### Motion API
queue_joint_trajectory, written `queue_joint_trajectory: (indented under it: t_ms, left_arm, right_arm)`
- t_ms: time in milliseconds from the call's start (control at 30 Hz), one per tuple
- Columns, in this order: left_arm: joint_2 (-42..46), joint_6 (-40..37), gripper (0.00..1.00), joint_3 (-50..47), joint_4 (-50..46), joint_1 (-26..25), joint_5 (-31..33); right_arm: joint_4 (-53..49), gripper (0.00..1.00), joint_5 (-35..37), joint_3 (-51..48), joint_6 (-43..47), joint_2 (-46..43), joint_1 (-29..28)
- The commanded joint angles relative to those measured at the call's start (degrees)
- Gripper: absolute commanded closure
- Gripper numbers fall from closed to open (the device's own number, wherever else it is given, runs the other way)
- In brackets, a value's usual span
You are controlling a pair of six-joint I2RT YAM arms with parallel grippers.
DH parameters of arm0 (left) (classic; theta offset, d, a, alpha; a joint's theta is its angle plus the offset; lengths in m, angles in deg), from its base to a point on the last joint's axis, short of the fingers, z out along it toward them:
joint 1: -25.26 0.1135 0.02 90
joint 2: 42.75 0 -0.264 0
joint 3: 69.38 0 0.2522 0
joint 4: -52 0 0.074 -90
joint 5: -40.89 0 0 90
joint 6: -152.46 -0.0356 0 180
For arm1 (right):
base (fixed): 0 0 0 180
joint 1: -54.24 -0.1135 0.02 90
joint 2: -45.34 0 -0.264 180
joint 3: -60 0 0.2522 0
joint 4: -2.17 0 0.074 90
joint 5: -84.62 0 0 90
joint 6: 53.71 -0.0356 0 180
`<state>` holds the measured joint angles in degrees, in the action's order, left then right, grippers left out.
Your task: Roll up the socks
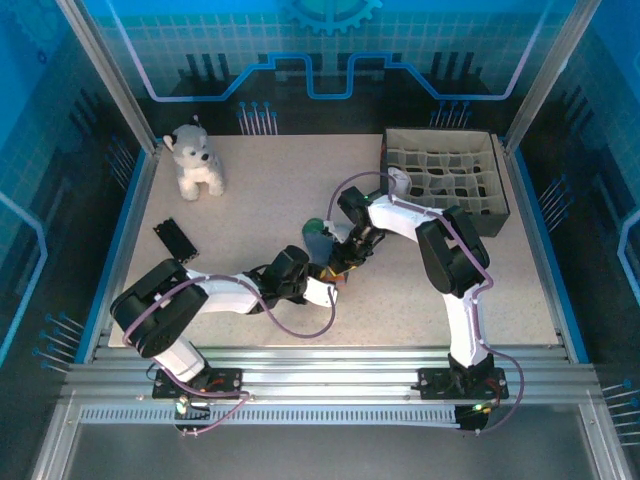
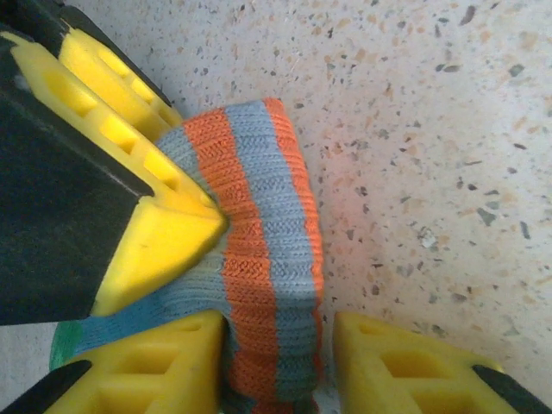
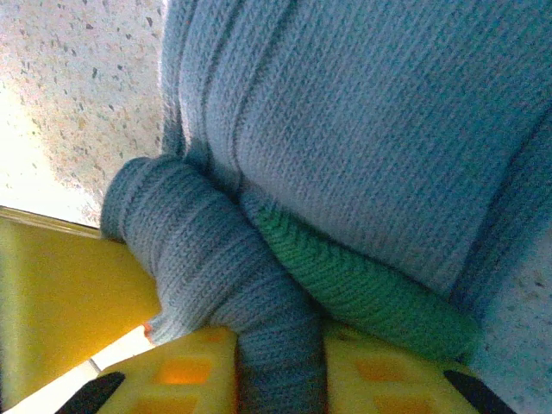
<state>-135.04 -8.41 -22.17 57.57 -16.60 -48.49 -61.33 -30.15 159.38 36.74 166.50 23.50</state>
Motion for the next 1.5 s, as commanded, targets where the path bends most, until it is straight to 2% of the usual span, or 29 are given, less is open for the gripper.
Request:
queue_joint_trajectory:
  t_ms: [0, 100, 200, 433, 600, 767, 933, 1033, 1333, 1467]
  left_arm:
    - [-0.2, 0.0, 0.71, -1.5, -7.6, -0.7, -2.2]
    - [-1.0, 0.3, 0.9, 0.6, -10.8, -0.8, -2.4]
    - [-1.5, -0.1, 1.0, 1.7, -13.4, -0.8, -2.6]
    - [-2.3, 1.6, 1.0, 3.6, -18.6, -0.6, -4.2]
    - [-4.0, 6.1, 1.0, 9.9, -29.6, 1.9, -11.2]
    - [-5.2, 8.2, 1.0, 14.8, -36.9, 4.7, -16.3]
    - [-7.2, 8.9, 1.0, 20.5, -44.0, 7.1, -20.0]
    - [-8.7, 9.1, 1.0, 23.8, -48.3, 8.6, -22.6]
    - [-14.9, 8.9, 1.0, 34.3, -59.6, 11.9, -27.2]
    - [-17.8, 9.0, 1.0, 39.1, -64.5, 13.2, -29.4]
  right_arm:
    - [-3.1, 0.74, 5.6, -1.7, 0.8, 3.3, 1.1]
    - [-2.4, 0.74, 5.4, -2.2, 0.6, 2.2, 1.2]
    - [-2.1, 0.73, 4.0, -2.3, 0.2, 1.3, 1.6]
    - [-0.1, 0.62, -0.3, -3.8, -1.2, -1.0, 3.3]
    - [6.3, 0.55, -3.1, -8.3, -3.8, -7.8, 5.1]
    - [12.2, 0.55, -2.2, -13.2, -4.6, -15.2, 6.3]
    - [16.1, 0.55, -1.3, -17.2, -4.8, -19.1, 6.8]
    - [22.3, 0.56, -0.7, -22.3, -3.5, -23.7, 6.7]
    - [50.8, 0.55, 2.5, -43.5, 0.8, -40.6, 3.7]
    - [64.4, 0.54, 3.9, -52.3, 8.1, -45.5, -0.7]
